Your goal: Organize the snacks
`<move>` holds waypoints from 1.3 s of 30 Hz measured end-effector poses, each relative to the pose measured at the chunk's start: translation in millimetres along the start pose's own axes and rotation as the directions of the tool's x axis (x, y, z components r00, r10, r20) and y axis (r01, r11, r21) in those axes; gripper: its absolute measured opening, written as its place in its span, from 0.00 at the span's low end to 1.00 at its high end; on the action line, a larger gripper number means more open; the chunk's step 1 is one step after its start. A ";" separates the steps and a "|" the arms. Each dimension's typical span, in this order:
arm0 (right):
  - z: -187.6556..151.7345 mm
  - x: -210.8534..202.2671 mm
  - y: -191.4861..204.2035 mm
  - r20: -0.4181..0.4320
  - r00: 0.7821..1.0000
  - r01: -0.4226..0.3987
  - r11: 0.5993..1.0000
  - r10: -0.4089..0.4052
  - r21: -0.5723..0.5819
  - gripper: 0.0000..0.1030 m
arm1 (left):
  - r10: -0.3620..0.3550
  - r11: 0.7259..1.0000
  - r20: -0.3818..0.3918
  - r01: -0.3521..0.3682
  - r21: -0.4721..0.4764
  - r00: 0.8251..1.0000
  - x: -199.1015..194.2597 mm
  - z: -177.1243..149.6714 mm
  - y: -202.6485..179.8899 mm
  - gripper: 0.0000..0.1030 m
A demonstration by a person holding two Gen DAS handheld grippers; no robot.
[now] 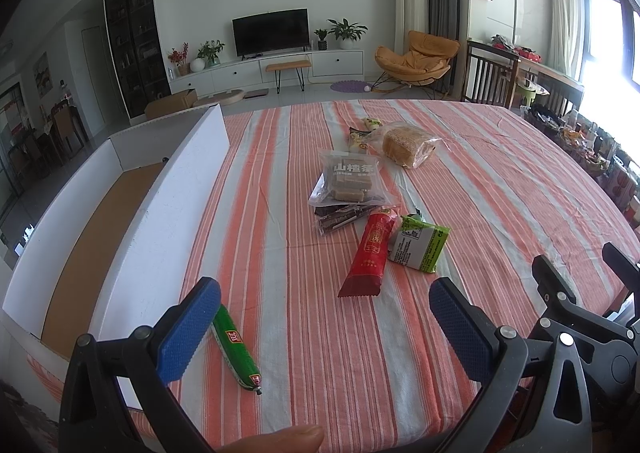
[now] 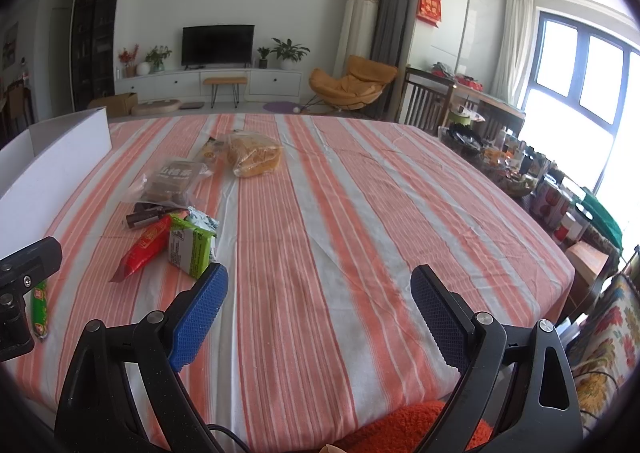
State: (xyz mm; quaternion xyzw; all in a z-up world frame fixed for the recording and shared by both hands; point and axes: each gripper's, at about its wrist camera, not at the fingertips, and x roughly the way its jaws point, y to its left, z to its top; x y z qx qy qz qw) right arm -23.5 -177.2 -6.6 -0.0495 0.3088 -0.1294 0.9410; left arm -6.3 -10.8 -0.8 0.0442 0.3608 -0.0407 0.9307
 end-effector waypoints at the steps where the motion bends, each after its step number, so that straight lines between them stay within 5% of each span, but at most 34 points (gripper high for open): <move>1: -0.1 -0.1 0.4 -0.001 1.000 0.000 1.000 0.000 0.000 0.92 | 0.000 1.000 -0.001 0.000 0.000 1.000 0.0 -0.3 -0.7 1.00; 6: -0.8 0.3 0.0 0.002 1.000 -0.010 1.000 0.010 0.011 0.92 | -0.004 1.000 -0.009 0.003 -0.027 1.000 -2.9 12.7 7.6 1.00; 10: -3.1 3.1 -15.2 -0.008 0.999 -0.047 0.995 0.048 0.089 0.92 | -0.096 0.981 -0.023 0.091 -0.174 0.995 -10.6 44.5 53.3 1.00; 13: -3.2 12.8 -26.8 -0.049 0.996 -0.063 0.987 0.071 0.147 0.92 | -0.109 0.975 -0.064 0.094 -0.200 0.992 -9.1 52.4 77.6 1.00; 17: -5.3 18.1 -30.9 -0.081 0.993 -0.071 0.981 0.087 0.182 0.92 | -0.102 0.992 -0.181 0.085 -0.097 0.978 10.5 31.4 67.4 1.00; 23: -6.2 15.6 -32.9 -0.076 0.993 -0.077 0.980 0.093 0.183 0.92 | 0.040 0.999 -0.377 -0.037 0.014 0.925 56.6 -30.8 35.3 1.00; 28: -5.6 16.5 -35.5 -0.077 0.992 -0.088 0.980 0.103 0.179 0.92 | 0.106 0.992 -0.384 -0.127 -0.028 0.917 80.4 -45.4 42.7 1.00; 35: -5.1 17.1 -34.5 -0.083 0.991 -0.092 0.978 0.109 0.185 0.92 | 0.065 0.989 -0.417 -0.116 -0.097 0.906 106.3 -54.7 51.4 1.00; 39: -4.0 17.3 -33.9 -0.083 0.990 -0.093 0.978 0.110 0.188 0.92 | 0.018 0.985 -0.403 -0.087 -0.151 0.915 107.3 -58.8 58.3 1.00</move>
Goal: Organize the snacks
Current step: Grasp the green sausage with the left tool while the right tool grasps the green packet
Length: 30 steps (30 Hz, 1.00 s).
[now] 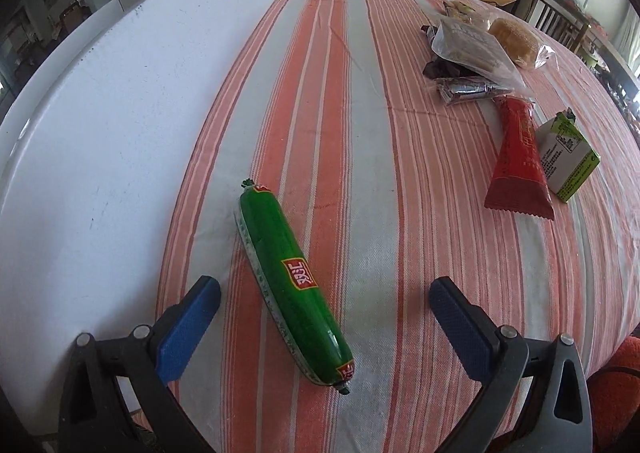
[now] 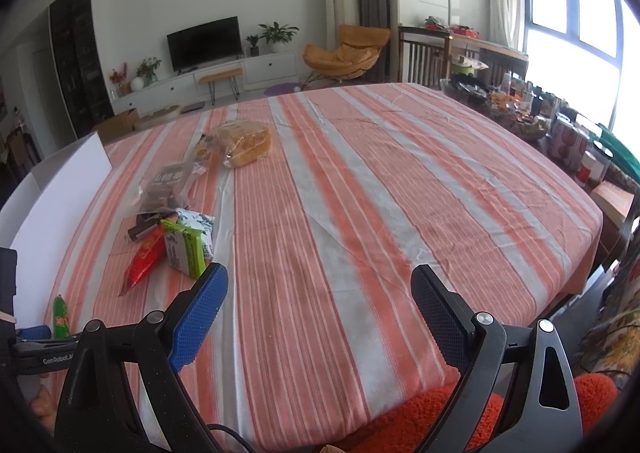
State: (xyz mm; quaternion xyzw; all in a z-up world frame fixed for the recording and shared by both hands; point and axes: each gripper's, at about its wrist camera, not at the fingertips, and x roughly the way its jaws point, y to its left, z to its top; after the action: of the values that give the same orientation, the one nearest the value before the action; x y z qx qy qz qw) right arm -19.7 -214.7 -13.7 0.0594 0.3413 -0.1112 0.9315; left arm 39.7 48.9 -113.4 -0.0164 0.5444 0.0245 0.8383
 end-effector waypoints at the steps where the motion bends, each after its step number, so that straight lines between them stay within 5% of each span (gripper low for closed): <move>1: 0.2 0.0 0.1 0.001 1.000 -0.001 1.000 0.001 0.003 0.92 | -0.002 1.000 0.006 0.002 0.006 1.000 -0.5 -1.0 -0.3 1.00; 7: 0.7 1.0 -2.0 -0.005 1.000 -0.006 1.000 0.006 0.009 0.92 | -0.026 0.999 -0.020 0.026 0.037 0.999 -1.8 1.3 5.4 0.95; 9: 0.8 0.5 -3.0 0.000 1.000 -0.006 1.000 0.006 0.007 0.92 | -0.030 0.998 0.053 0.027 0.056 0.998 -12.5 -0.3 6.0 0.50; 11: 0.5 -0.6 -4.3 0.004 1.000 -0.008 1.000 0.008 0.010 0.92 | -0.073 0.995 0.060 0.068 0.079 0.996 -15.2 1.3 6.3 0.22; 12: 0.5 -0.7 -4.6 0.004 1.000 -0.008 1.000 0.008 0.013 0.92 | -0.096 0.993 0.059 0.091 0.078 0.994 -15.3 2.7 7.0 0.22; 17: 0.4 3.4 -7.3 -0.015 1.000 -0.012 1.000 0.012 0.027 0.92 | -0.140 0.978 0.114 0.120 0.171 0.984 -9.6 18.3 -17.8 0.22; 22: -0.6 2.3 -10.3 -0.013 1.000 -0.007 0.999 0.008 0.033 0.92 | -0.170 0.981 0.131 0.156 0.115 0.977 4.8 58.6 -32.2 0.22; 26: -1.2 1.7 -19.2 -0.010 1.000 -0.014 0.997 0.014 0.074 0.92 | -0.139 0.982 0.170 0.115 0.149 0.976 12.4 68.0 -40.1 0.24; 28: -1.3 5.1 -22.5 -0.027 0.999 -0.020 0.995 0.022 0.093 0.92 | -0.137 0.977 0.200 0.099 0.188 0.970 13.6 64.7 -45.5 0.38; 30: -1.7 8.6 -24.5 -0.044 0.999 -0.026 0.994 0.030 0.103 0.92 | -0.088 0.979 0.218 0.044 0.200 0.972 13.5 56.0 -48.5 0.88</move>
State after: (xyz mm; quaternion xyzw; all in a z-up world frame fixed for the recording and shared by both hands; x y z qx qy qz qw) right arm -20.4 -239.5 -21.4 0.1143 0.3554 -0.1141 0.9207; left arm 99.1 3.9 -102.9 0.0500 0.4445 -0.0547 0.8927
